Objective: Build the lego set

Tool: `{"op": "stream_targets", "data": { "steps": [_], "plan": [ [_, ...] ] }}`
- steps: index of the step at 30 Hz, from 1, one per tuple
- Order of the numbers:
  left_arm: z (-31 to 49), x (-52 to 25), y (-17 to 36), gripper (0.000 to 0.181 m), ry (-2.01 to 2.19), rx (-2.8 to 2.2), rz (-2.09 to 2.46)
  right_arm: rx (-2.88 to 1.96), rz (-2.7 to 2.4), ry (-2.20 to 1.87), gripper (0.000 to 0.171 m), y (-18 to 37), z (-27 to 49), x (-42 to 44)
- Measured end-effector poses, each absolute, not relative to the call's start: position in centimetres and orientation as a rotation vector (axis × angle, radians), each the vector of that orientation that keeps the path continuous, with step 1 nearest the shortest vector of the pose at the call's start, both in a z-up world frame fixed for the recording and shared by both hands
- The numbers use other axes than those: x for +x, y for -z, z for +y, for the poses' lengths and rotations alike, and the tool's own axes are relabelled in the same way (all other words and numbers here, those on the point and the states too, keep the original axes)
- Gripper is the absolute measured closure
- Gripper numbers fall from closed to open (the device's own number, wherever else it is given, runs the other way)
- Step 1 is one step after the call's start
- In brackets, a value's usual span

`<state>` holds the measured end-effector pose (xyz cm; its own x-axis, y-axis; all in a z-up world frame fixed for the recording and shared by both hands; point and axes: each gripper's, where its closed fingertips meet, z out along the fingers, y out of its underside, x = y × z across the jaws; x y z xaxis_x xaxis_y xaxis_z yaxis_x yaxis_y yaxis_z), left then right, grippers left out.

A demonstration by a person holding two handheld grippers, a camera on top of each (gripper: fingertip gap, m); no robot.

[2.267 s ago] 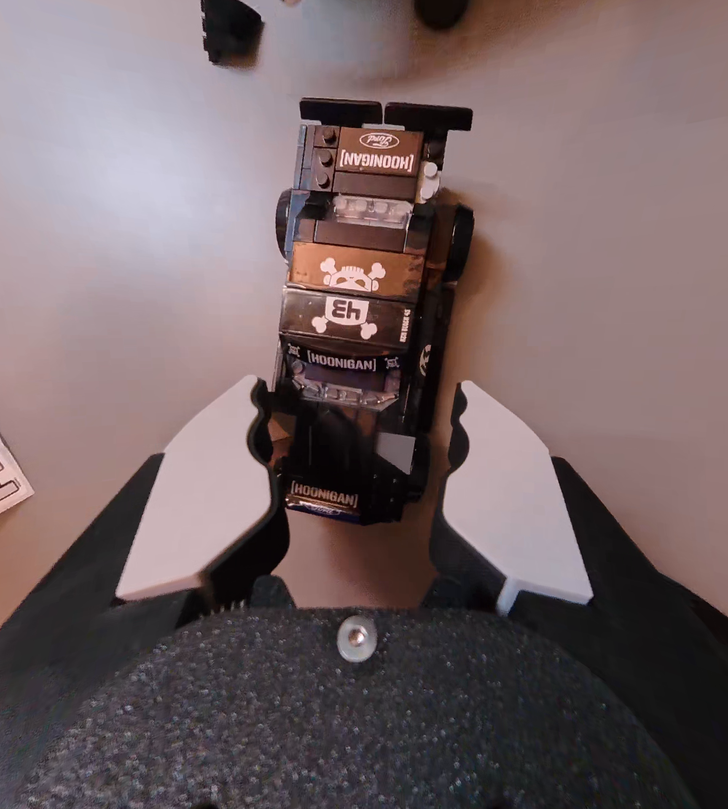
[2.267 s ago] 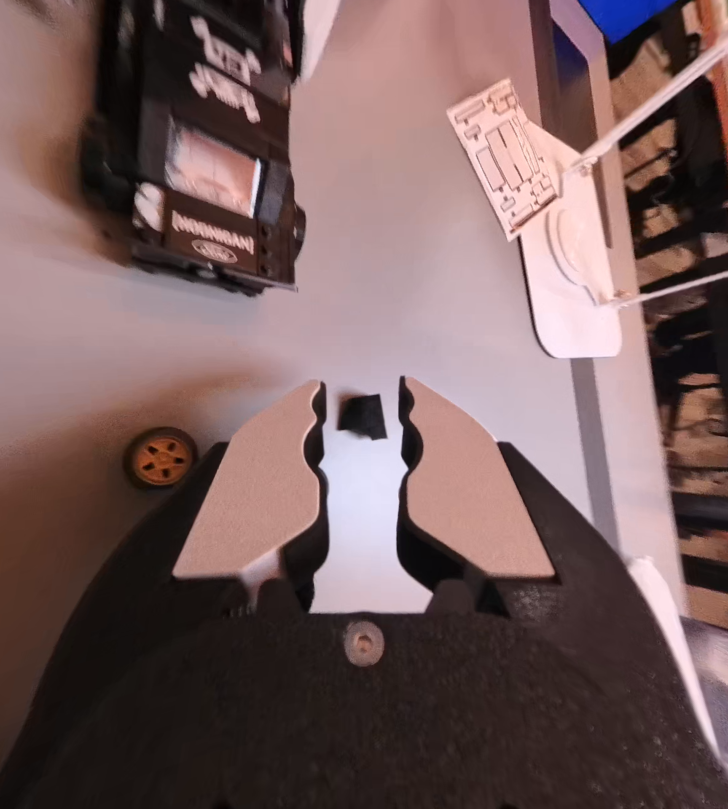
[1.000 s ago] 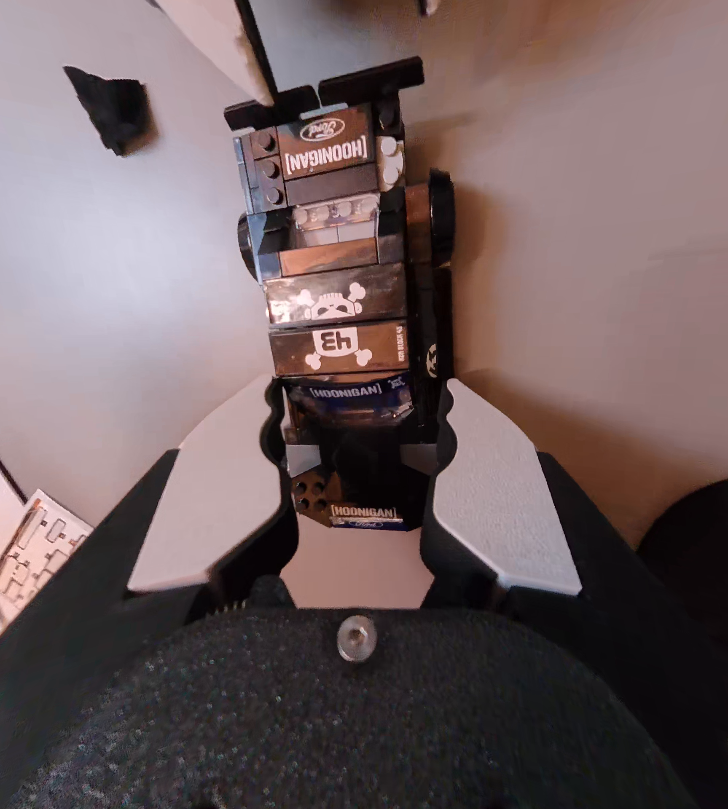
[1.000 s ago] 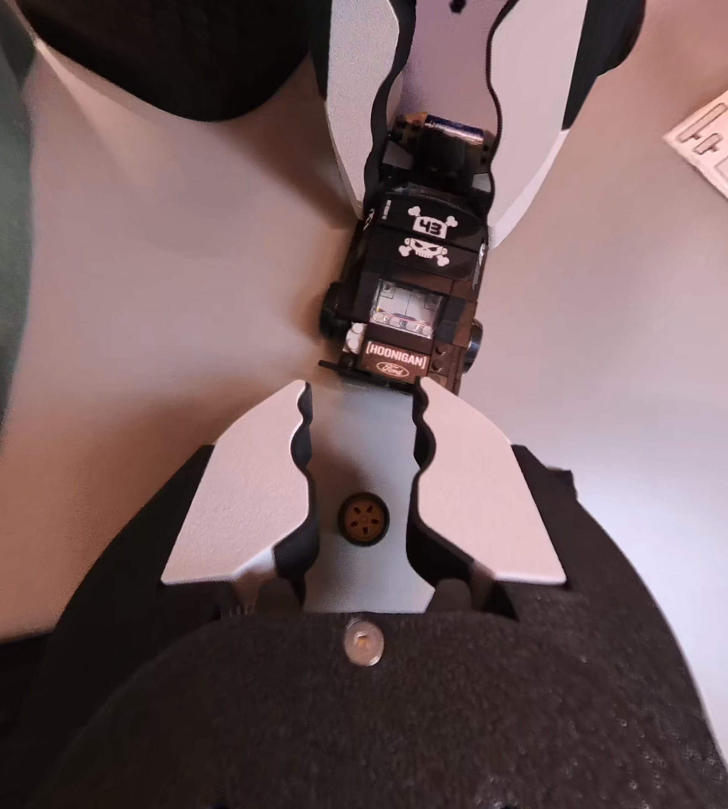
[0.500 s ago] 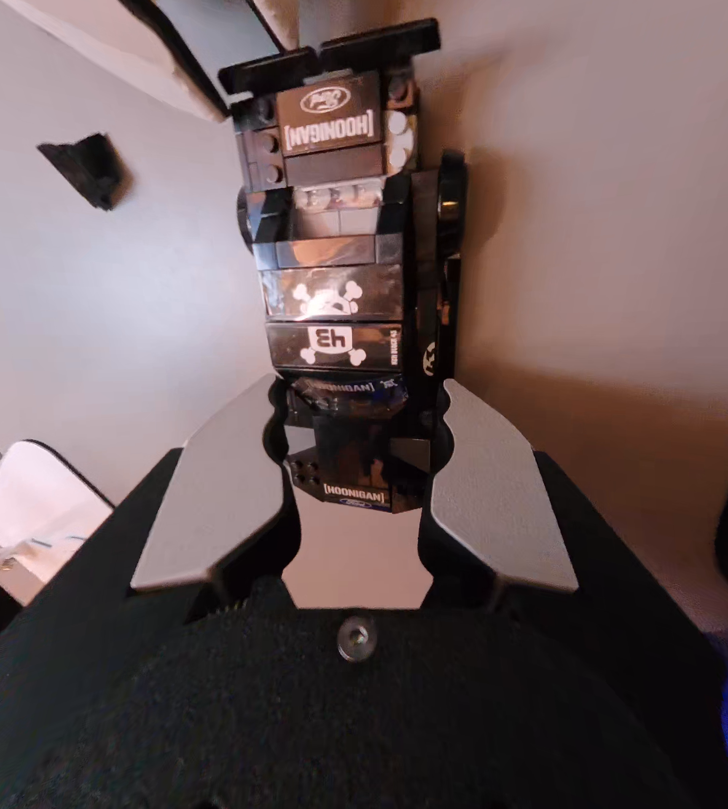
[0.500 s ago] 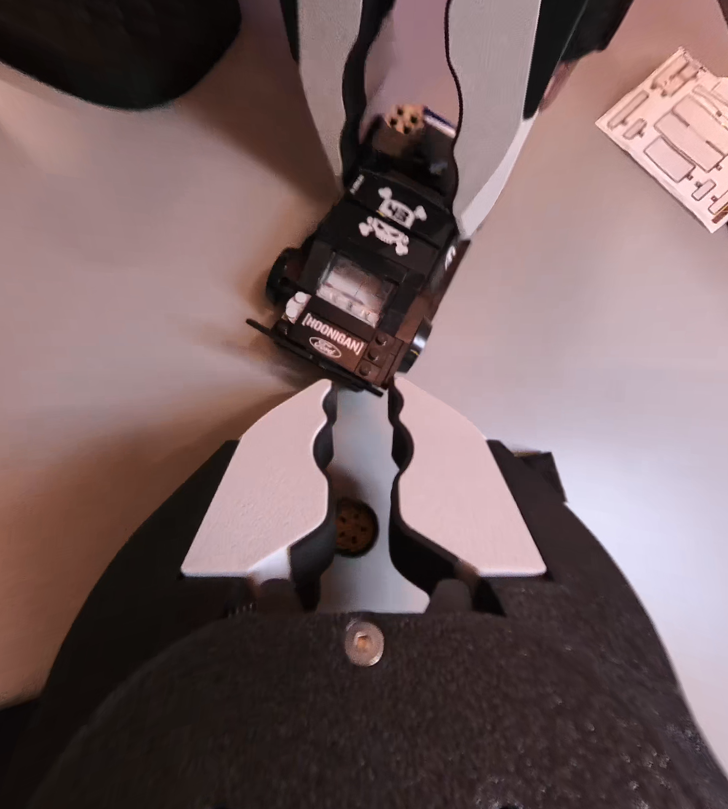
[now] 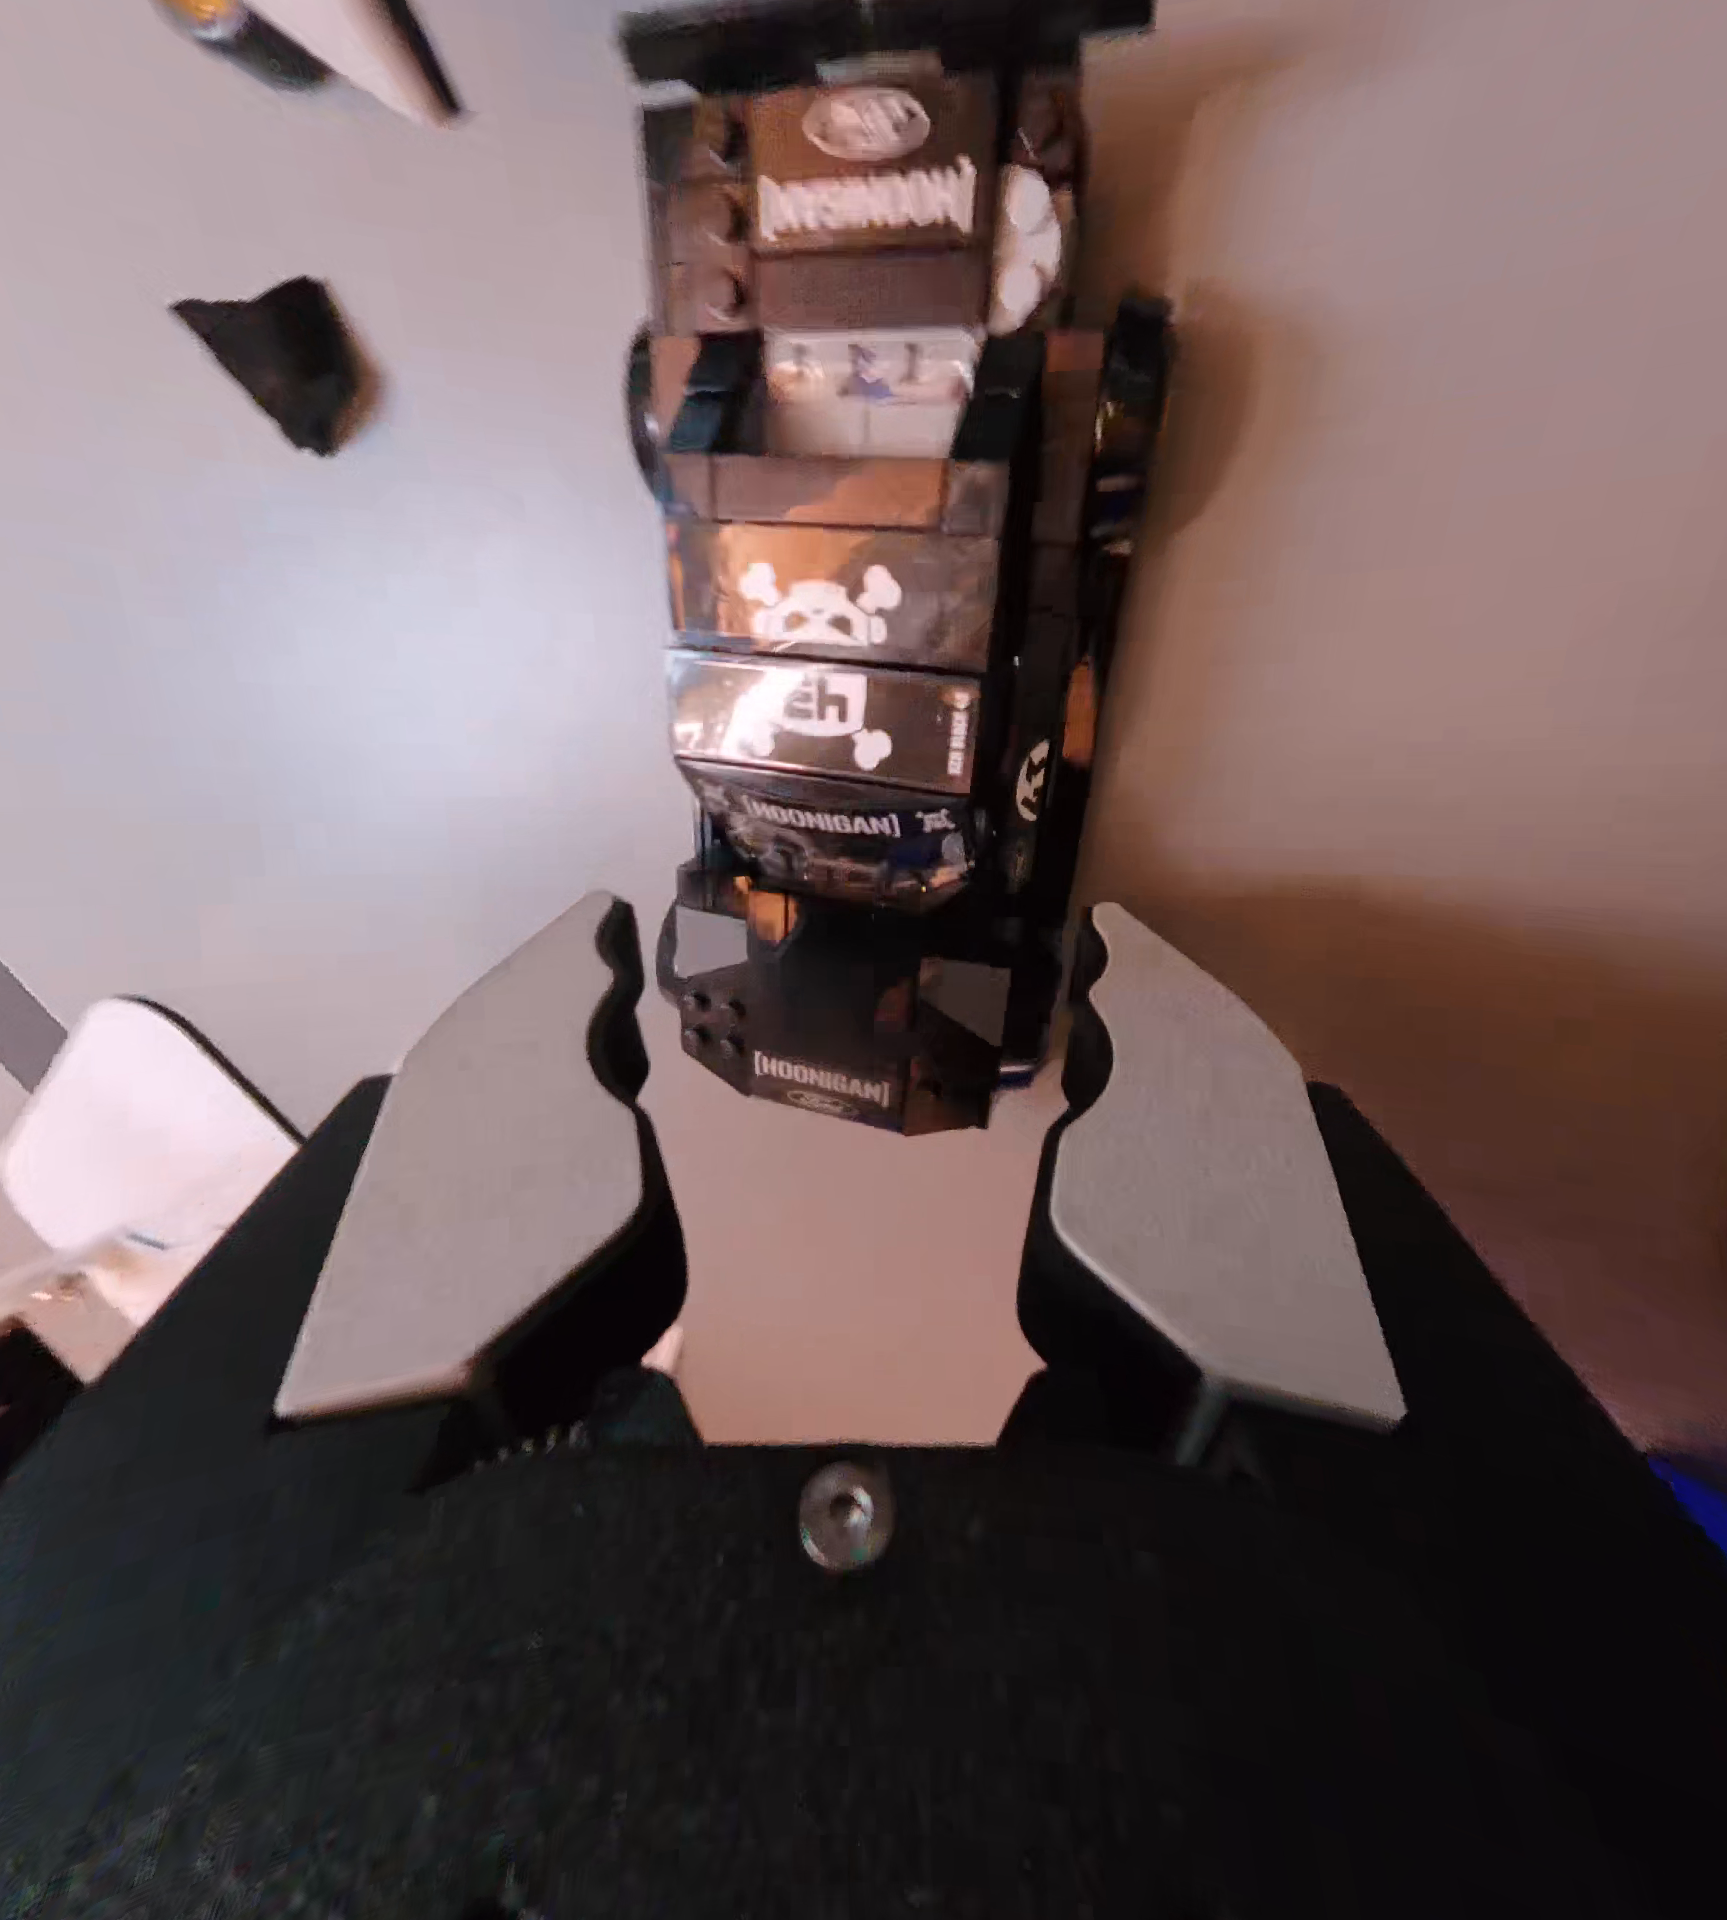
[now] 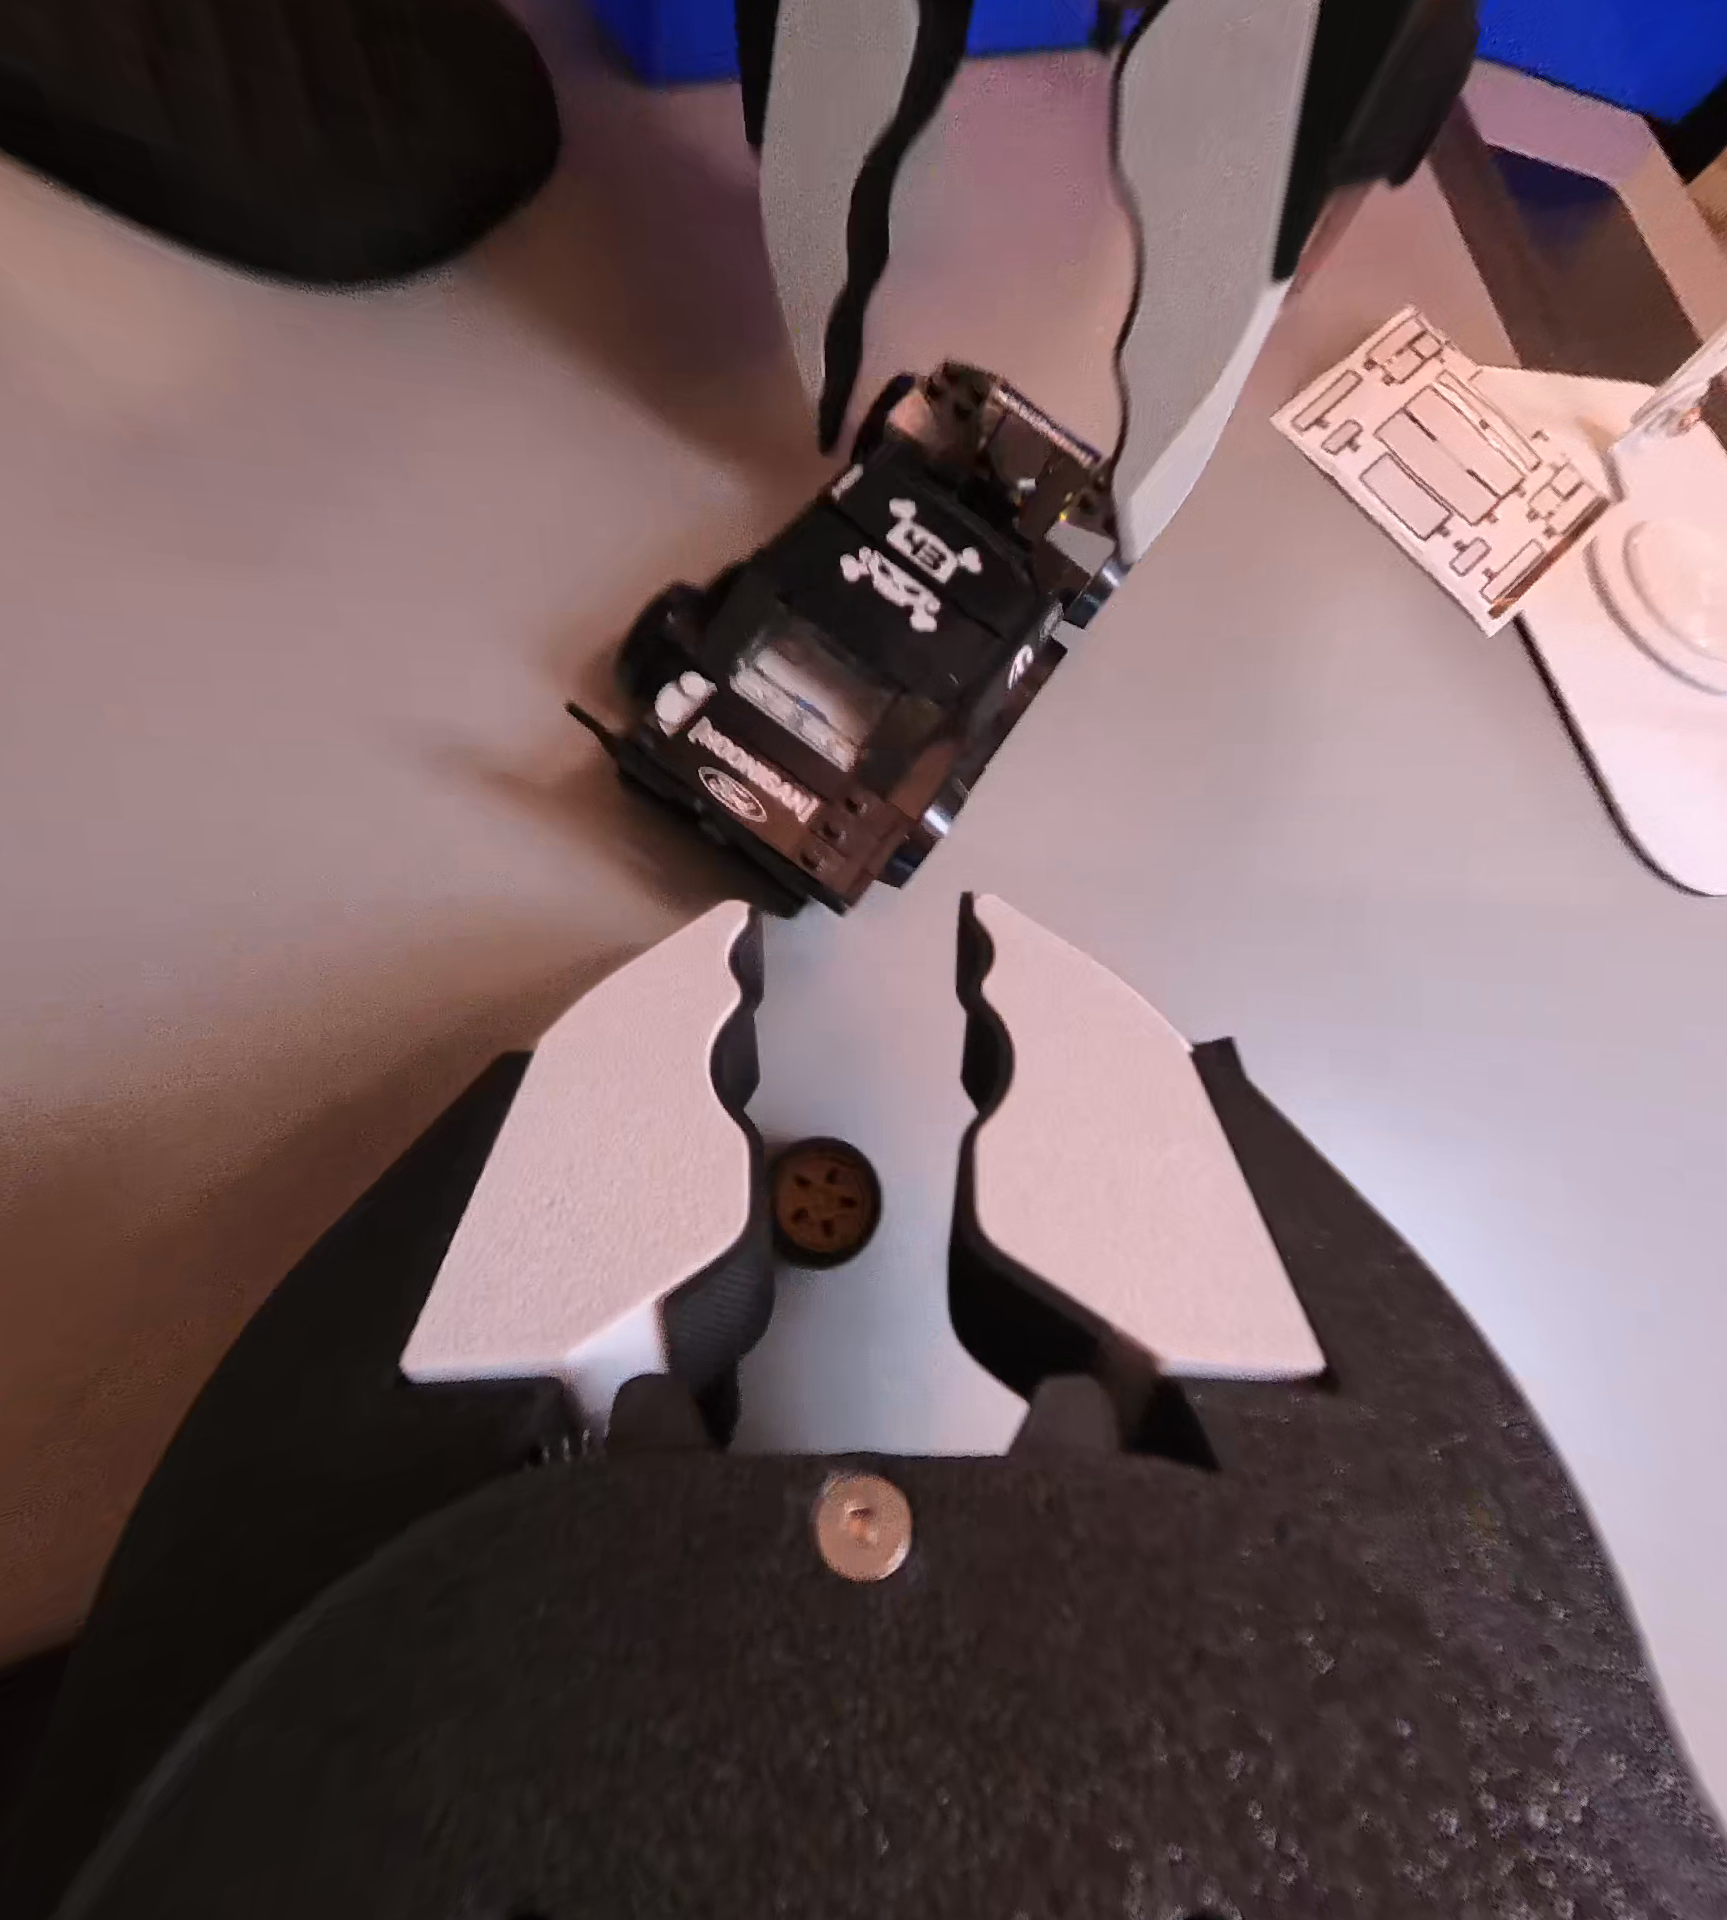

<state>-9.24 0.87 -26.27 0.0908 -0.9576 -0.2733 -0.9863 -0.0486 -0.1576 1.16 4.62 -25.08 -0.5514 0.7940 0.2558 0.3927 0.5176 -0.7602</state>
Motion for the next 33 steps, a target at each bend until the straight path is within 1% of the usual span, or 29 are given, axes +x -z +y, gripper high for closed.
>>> {"op": "stream_targets", "data": {
  "steps": [4,5,7,12,20,23,26,30,31,33],
  "plan": [
    [0.5,-7.6,25.0,0.103,0.034,-2.176,1.598,-0.808,-2.223,-0.793,0.137,26.1,4.1,0.8],
    [0.4,-7.4,25.0,0.106,0.027,-2.200,1.526,-0.777,-2.224,-0.763,0.139,26.3,4.0,0.6],
    [0.2,-7.4,25.3,0.109,-0.023,-2.226,1.431,-0.735,-2.211,-0.720,0.149,26.5,3.9,0.4],
    [-0.1,-7.1,25.6,0.123,-0.040,-2.229,1.235,-0.675,-2.199,-0.726,0.163,26.3,2.7,0.9],
    [-1.8,-6.8,25.8,0.135,0.035,-2.202,1.256,-0.617,-2.196,-0.690,0.165,26.1,-0.3,1.8],
    [-2.0,-6.7,25.5,0.132,0.062,-2.183,1.245,-0.624,-2.194,-0.720,0.167,25.8,-2.0,2.3],
    [-1.7,-6.8,24.7,0.135,0.064,-2.140,1.207,-0.626,-2.143,-0.800,0.171,24.9,-4.2,2.4],
    [-1.8,-7.2,24.9,0.129,0.041,-2.152,1.183,-0.617,-2.139,-0.756,0.171,24.8,-4.5,2.4],
    [-1.8,-7.2,24.6,0.129,0.065,-2.156,1.133,-0.653,-2.132,-0.782,0.171,24.7,-4.1,2.3],
    [-2.0,-7.5,24.1,0.125,0.095,-2.214,0.996,-0.762,-2.134,-0.832,0.162,24.4,-2.6,2.3]
  ]
}}
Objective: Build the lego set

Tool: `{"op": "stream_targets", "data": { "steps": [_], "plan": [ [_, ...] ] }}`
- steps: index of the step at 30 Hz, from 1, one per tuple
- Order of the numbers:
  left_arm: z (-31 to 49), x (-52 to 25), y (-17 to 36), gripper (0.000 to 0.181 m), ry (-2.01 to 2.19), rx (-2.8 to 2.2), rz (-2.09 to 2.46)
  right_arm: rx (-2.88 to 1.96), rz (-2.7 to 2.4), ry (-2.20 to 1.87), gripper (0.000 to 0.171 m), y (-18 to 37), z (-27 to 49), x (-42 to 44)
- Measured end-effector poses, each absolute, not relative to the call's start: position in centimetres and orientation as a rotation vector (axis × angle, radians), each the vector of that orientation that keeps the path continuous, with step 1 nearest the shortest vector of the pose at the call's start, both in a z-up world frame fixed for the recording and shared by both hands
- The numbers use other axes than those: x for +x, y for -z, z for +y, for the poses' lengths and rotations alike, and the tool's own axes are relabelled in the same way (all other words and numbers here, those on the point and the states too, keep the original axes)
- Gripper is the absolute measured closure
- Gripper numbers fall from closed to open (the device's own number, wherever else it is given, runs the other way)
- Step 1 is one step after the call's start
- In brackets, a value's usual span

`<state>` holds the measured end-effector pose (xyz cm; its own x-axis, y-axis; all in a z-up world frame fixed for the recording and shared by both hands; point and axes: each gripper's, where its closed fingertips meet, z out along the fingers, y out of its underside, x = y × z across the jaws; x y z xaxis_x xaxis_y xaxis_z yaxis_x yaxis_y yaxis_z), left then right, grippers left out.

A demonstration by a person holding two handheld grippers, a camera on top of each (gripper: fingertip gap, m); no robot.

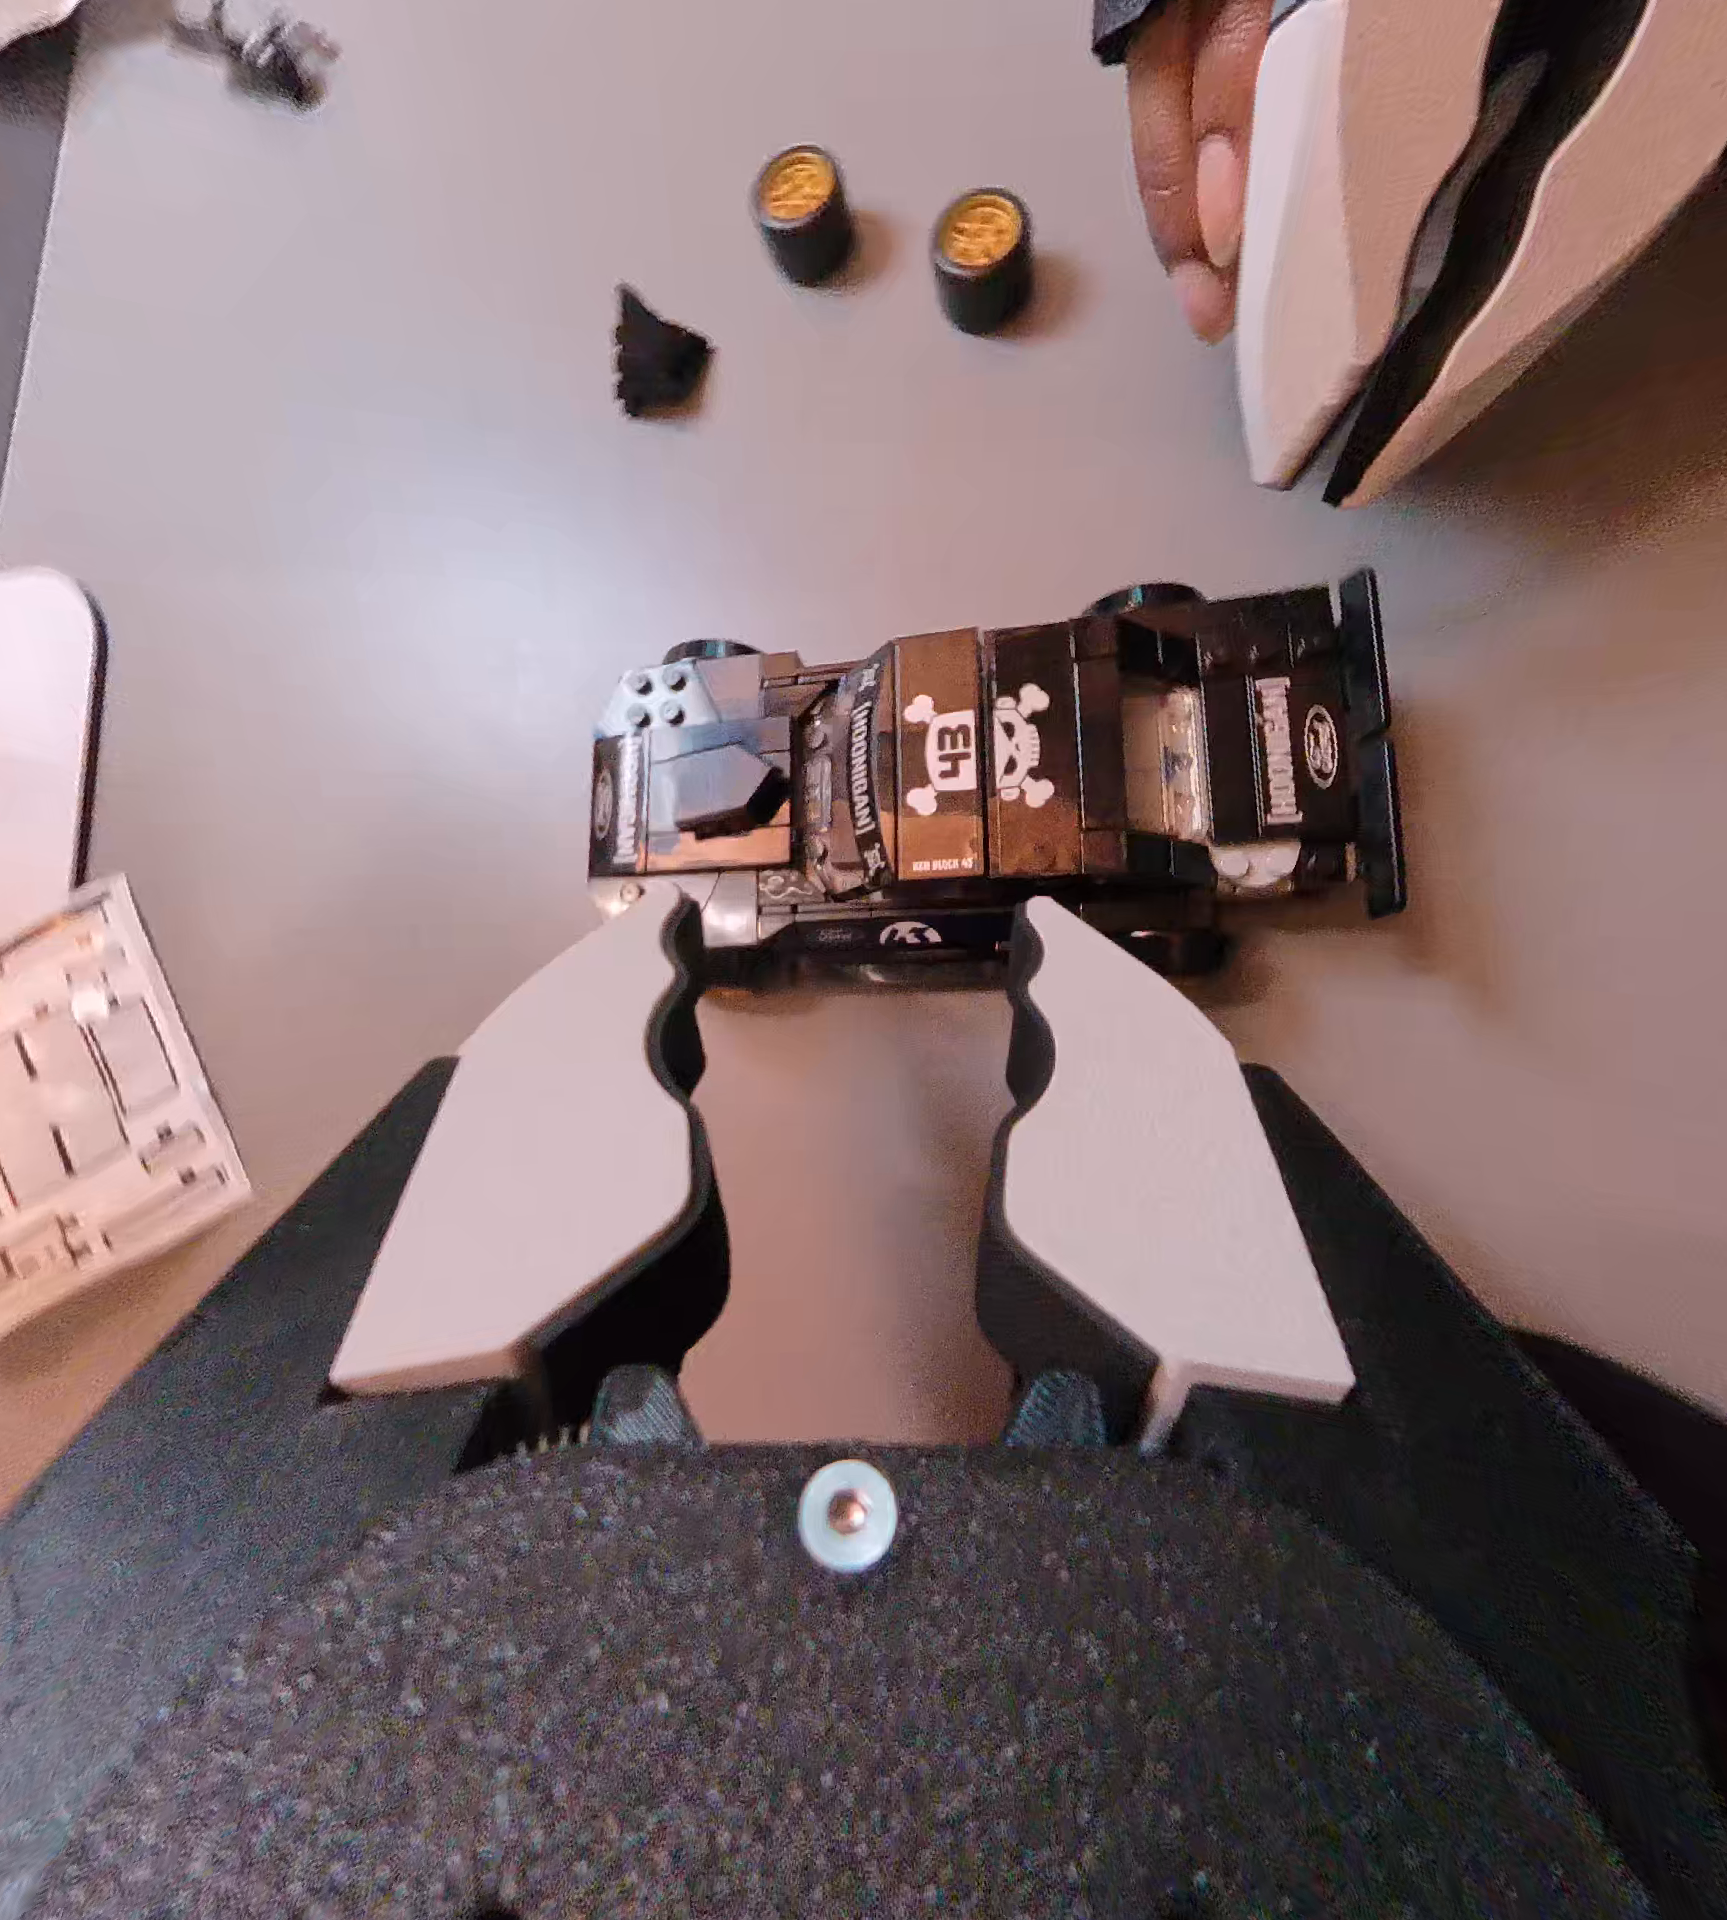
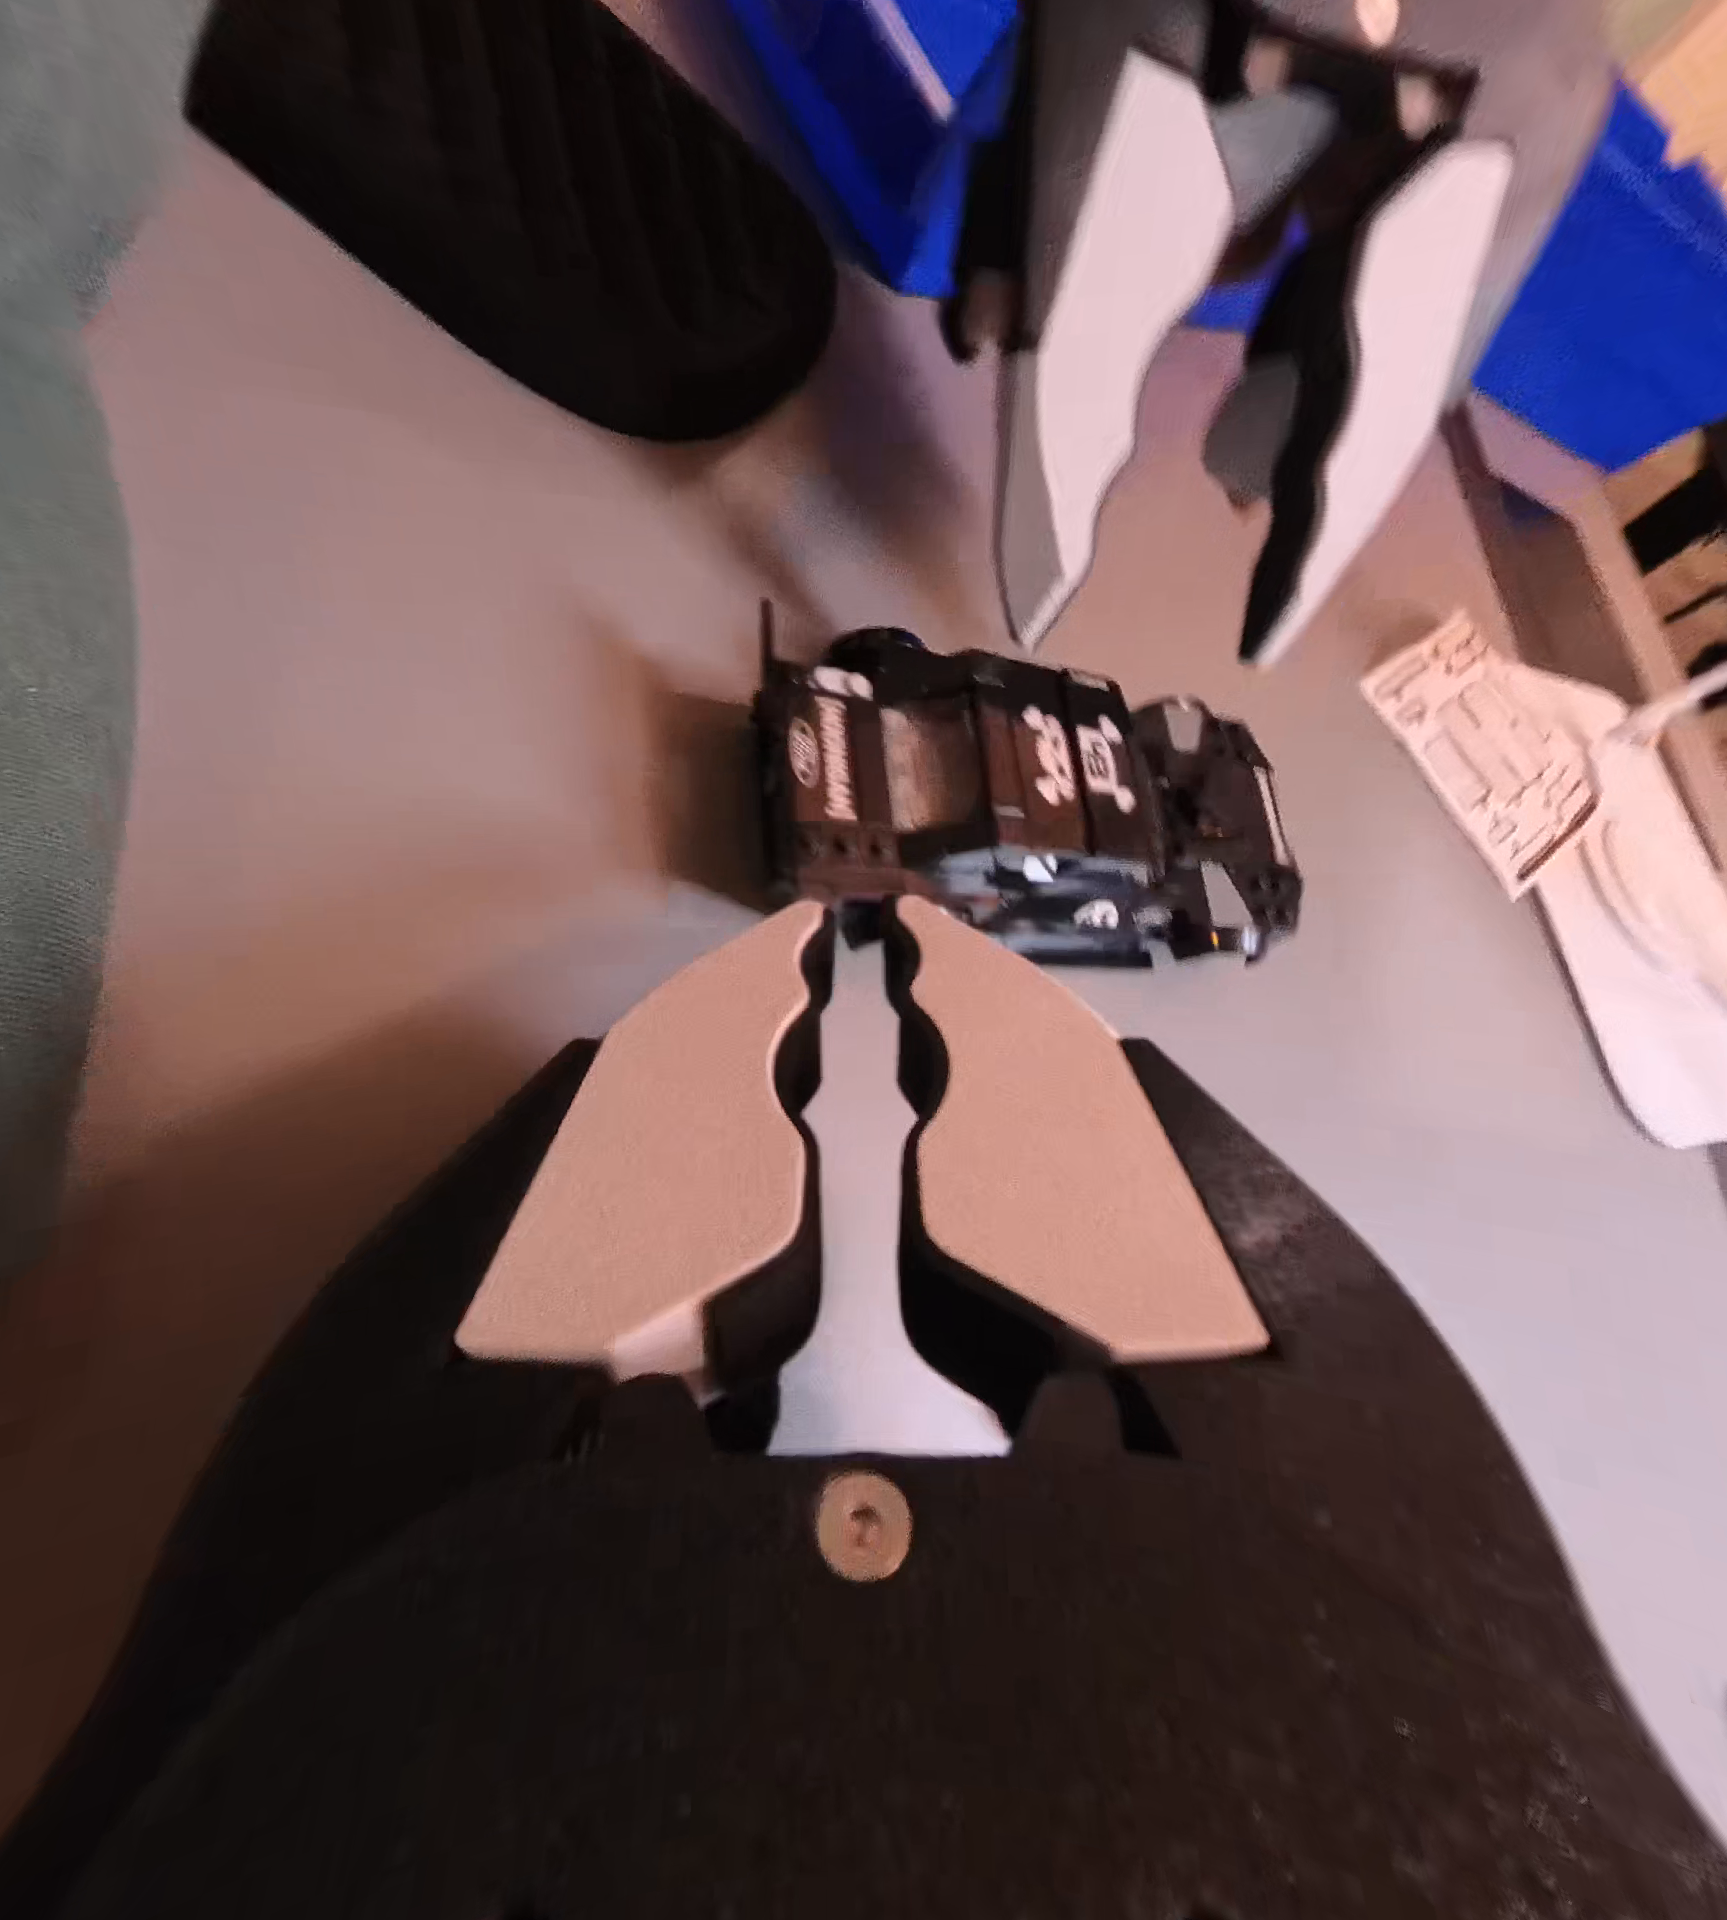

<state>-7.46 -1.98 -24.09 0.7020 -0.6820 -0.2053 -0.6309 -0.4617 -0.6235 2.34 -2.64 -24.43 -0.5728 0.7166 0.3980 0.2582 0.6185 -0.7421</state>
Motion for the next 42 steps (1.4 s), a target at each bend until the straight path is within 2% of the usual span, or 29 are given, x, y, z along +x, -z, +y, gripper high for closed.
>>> {"op": "stream_targets", "data": {
  "steps": [2,8,11,15,21,25,33,34,42],
  "plan": [
    [-2.3,-6.9,23.6,0.122,0.146,-2.257,0.844,-0.837,-2.132,-0.825,0.149,24.4,-0.9,2.2],
    [-3.6,-4.2,23.8,0.116,0.439,-2.299,0.340,-1.009,-2.101,-0.976,0.136,23.8,0.9,0.4],
    [-3.9,-3.8,24.4,0.117,0.460,-2.284,0.221,-1.041,-2.128,-1.064,0.130,23.3,0.4,-0.9],
    [-4.4,-3.8,25.1,0.115,0.478,-2.288,0.130,-1.099,-2.254,-1.088,0.112,24.2,-0.6,-2.2],
    [-3.7,-4.7,25.7,0.117,0.557,-2.286,0.036,-1.163,-2.417,-1.065,0.113,25.4,-1.4,-0.5],
    [-3.5,-4.6,26.7,0.112,0.579,-2.351,0.065,-1.319,-2.413,-1.097,0.110,26.3,-1.6,0.8],
    [-2.9,-4.8,26.4,0.120,0.618,-2.340,0.160,-1.473,-2.319,-1.157,0.113,26.7,-3.6,1.3],
    [-2.6,-4.6,26.2,0.113,0.634,-2.333,0.167,-1.477,-2.303,-1.185,0.115,26.4,-4.0,1.4],
    [0.0,-5.0,26.4,0.104,0.660,-2.353,0.380,-1.541,-2.074,-1.252,0.117,26.2,-5.8,0.2]
  ]
}}
